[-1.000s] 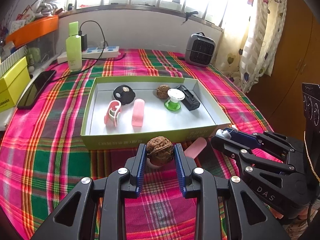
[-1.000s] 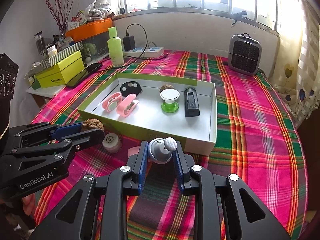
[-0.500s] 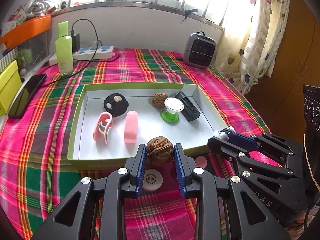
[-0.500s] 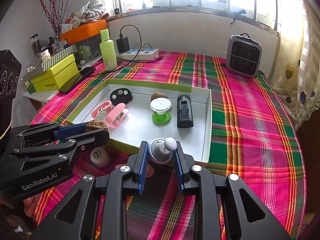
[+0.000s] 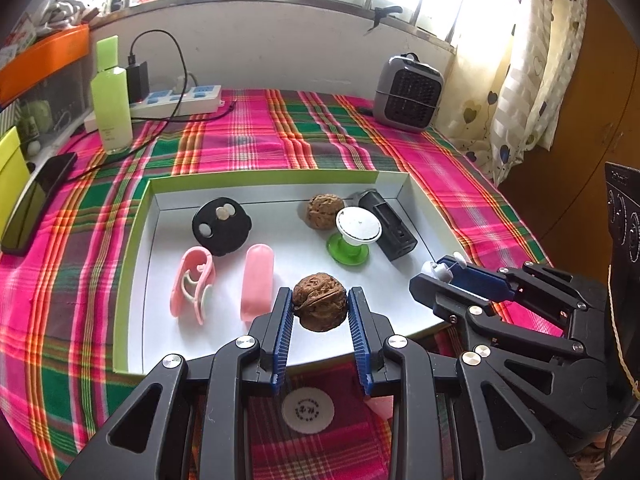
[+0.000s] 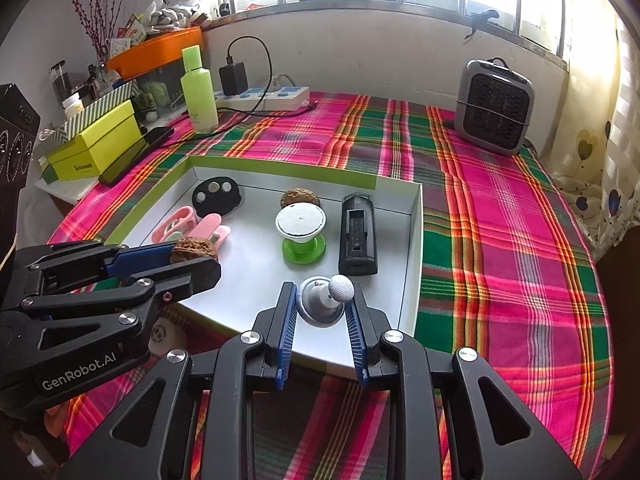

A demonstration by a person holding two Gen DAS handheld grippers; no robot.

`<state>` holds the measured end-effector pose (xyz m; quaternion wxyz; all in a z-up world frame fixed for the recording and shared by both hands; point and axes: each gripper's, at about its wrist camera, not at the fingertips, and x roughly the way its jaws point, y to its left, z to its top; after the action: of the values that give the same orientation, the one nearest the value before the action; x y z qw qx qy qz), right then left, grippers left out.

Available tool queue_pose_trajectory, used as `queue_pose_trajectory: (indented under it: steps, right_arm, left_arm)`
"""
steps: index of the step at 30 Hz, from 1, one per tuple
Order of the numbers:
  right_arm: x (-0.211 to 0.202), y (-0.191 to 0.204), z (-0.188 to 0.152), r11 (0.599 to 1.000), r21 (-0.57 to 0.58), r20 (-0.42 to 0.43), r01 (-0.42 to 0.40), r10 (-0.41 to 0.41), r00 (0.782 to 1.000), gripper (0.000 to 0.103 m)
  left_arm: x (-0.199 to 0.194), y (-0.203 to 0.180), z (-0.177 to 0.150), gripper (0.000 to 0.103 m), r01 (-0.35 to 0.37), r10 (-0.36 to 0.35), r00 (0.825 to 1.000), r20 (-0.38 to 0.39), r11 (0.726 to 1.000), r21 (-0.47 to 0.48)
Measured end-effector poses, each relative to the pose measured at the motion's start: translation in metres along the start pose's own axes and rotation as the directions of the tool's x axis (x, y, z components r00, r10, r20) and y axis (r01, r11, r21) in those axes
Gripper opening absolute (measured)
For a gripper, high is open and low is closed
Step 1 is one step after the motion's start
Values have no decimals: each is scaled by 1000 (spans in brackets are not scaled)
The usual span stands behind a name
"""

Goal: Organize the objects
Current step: 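Lower the walnut into the box with the left tool while the right lowers the knob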

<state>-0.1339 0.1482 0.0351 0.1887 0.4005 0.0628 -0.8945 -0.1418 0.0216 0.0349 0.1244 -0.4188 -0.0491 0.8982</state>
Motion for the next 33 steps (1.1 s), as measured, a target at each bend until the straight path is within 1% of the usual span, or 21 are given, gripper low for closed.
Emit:
queue_pose_trajectory:
  steps: [18,33]
  right_arm:
    - [22,-5,6,1000,-15,-43,-4,4,999,26]
    - [24,-8,6,1000,-21,-51,-1,0,999,26]
  left_arm:
    - [27,0,7,26,-8,9,999,-46,1000,15]
    - [34,-3,10,26,-4,6,999,-51,999,34]
